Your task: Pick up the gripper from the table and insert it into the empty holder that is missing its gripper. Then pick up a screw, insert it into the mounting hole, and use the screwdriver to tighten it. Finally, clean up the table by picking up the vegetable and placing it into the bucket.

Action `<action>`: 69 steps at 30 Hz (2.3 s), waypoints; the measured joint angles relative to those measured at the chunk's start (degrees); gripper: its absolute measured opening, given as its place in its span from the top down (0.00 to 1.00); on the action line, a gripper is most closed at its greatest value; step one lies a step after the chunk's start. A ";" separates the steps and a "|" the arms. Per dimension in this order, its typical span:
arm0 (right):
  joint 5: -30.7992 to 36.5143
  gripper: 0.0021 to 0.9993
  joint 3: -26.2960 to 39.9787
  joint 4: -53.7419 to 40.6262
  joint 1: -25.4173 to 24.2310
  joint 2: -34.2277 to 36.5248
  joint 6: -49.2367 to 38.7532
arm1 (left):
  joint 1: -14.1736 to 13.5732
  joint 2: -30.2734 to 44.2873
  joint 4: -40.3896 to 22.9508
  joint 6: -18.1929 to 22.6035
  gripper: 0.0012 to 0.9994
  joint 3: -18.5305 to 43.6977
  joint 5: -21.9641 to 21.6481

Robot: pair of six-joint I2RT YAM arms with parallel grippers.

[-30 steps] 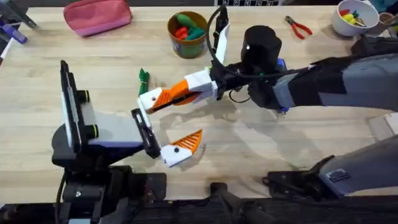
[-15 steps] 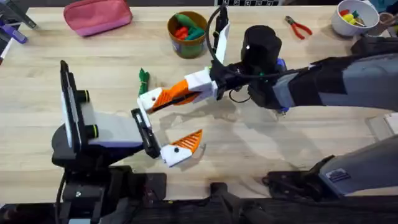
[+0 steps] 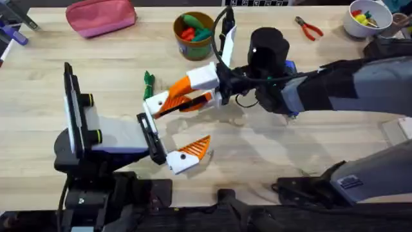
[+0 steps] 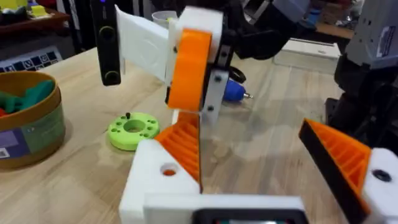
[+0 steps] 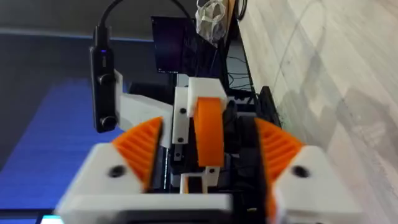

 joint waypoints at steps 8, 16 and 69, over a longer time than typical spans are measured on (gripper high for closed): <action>0.26 0.01 0.02 0.00 0.15 0.00 -0.20 | 0.00 0.00 0.00 0.00 0.01 0.00 0.07; 0.62 0.01 0.02 0.48 -0.32 0.00 -0.45 | 0.00 0.01 -0.01 0.00 0.01 0.00 0.07; 70.09 0.04 56.67 -117.70 -6.67 3.38 -66.85 | 0.00 0.00 -0.02 0.00 0.01 0.00 0.09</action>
